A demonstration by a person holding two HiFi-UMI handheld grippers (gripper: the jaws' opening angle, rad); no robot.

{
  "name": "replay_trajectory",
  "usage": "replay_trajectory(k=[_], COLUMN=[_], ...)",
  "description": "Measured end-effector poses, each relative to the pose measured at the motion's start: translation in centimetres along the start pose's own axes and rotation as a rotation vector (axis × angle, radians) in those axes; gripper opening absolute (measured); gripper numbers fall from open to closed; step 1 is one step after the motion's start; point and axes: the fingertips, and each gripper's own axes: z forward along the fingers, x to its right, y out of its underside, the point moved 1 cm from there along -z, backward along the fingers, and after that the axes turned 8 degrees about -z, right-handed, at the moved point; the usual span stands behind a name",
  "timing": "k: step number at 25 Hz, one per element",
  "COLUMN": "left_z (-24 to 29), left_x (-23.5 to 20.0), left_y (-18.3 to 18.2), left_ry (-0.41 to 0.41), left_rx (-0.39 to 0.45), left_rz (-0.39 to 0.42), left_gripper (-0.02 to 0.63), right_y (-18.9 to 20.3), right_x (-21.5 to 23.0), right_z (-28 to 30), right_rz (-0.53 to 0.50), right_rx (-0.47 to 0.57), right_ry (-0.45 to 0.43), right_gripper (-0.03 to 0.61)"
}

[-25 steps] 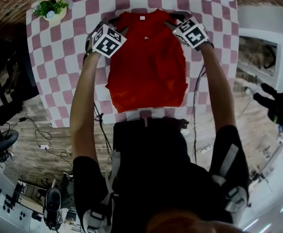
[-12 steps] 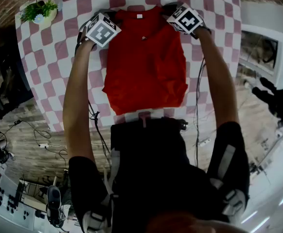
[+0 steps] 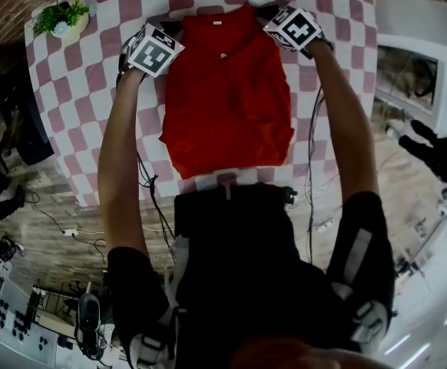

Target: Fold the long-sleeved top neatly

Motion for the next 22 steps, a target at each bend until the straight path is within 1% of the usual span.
replay_trajectory(k=[6,11,14,17,22], left_z=[-2.9,-6.8,-9.6,-12.5,-16.8], left_x=[0.2,1.6,3.3,5.7,11.4], left_y=[-2.3,-4.2,-4.4,-4.3,-2.9], left_ry=[-0.118,-0.209,-0.251,-0.284,-0.309], left_rx=[0.090,0.189,0.242,0.297,0.363], left_rz=[0.061,0.104,0.116,0.146,0.214], left_gripper=[0.037,0.037,0.037,0.037,0.037], right_y=[-1.8,-3.0,-3.6,-3.7,-2.1], right_x=[-0.2,-1.0,-2.6,-4.7,-10.4], right_z=[-4.0,-8.4,-11.1,-13.8,-18.5], right_rz=[0.010,0.009,0.018,0.009,-0.046], right_rx=[0.049,0.127,0.184,0.230,0.279], right_ry=[0.090,0.171,0.206,0.242,0.281], right_gripper=[0.029,0.029,0.029,0.028,0.028])
